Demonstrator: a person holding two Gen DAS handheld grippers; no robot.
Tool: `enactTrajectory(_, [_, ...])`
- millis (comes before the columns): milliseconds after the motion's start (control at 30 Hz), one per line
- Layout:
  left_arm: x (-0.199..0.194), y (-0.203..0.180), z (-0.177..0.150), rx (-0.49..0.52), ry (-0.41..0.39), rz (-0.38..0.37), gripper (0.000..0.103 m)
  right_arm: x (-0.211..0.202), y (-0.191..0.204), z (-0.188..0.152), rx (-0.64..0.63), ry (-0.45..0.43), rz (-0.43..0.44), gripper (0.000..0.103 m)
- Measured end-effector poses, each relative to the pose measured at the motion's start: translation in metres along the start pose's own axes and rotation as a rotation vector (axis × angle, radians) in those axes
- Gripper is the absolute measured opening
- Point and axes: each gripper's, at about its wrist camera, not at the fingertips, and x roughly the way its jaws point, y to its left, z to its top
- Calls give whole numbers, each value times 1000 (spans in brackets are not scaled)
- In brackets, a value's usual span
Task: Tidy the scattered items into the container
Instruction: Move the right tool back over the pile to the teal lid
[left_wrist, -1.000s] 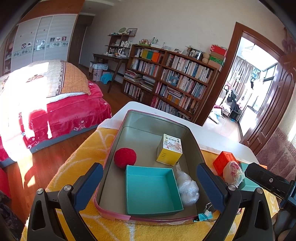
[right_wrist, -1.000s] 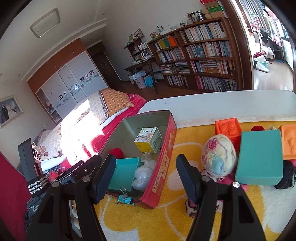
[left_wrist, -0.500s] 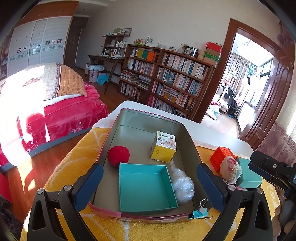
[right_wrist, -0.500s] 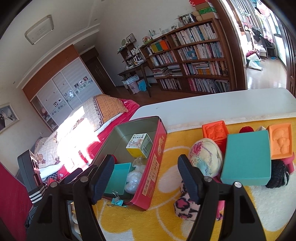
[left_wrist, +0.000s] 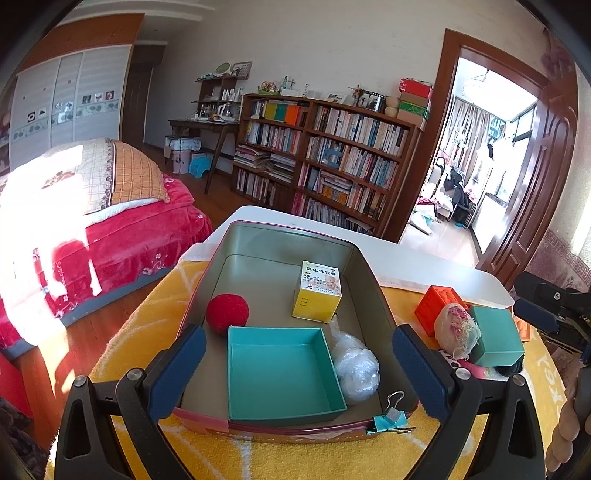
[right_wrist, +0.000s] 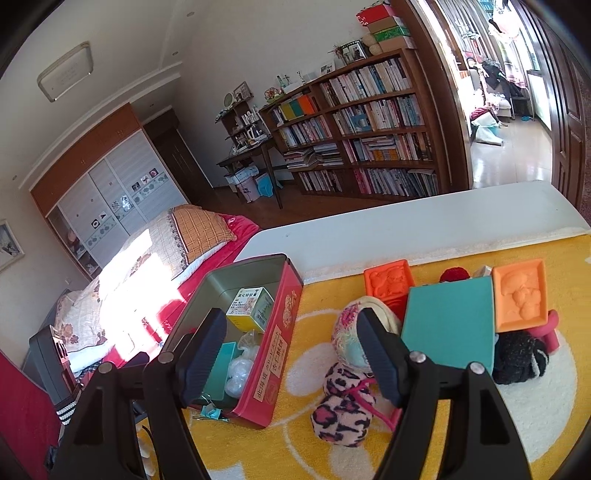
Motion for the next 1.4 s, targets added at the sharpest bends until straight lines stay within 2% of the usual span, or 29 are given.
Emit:
enactTrajectory(233, [1,-4,-1,10,4,-13,102,-19,-28,15,28,-62,-112,77])
enactTrajectory(400, [3,-8,-3,16,12,-17,102,-29,-57,25,87,-76,-187,78])
enactTrajectory(567, [6,-14,-5,23,20,-29,102,-25,-78,29,117,-42,-239,79])
enactTrajectory(667, [7,-18,-6,25,28,-35,102,-18,-79,27,79,-10,-291,79])
enactTrajectory(800, [6,-22,-4,13,28,-46,102,-6,-81,23,60,37,-299,79])
enactTrajectory(900, [5,-26,1,7,29,-51,102,3,-81,13,31,70,-343,79])
enactTrajectory(1100, [2,-46,14,23,37,-91,102,9,-91,5,82,141,-292,79])
enactTrajectory(1300, [2,-80,32,24,51,-199,102,-2,-100,11,151,162,-213,79])
enactTrajectory(1400, [9,-100,39,22,61,-229,102,-4,-102,11,150,177,-212,79])
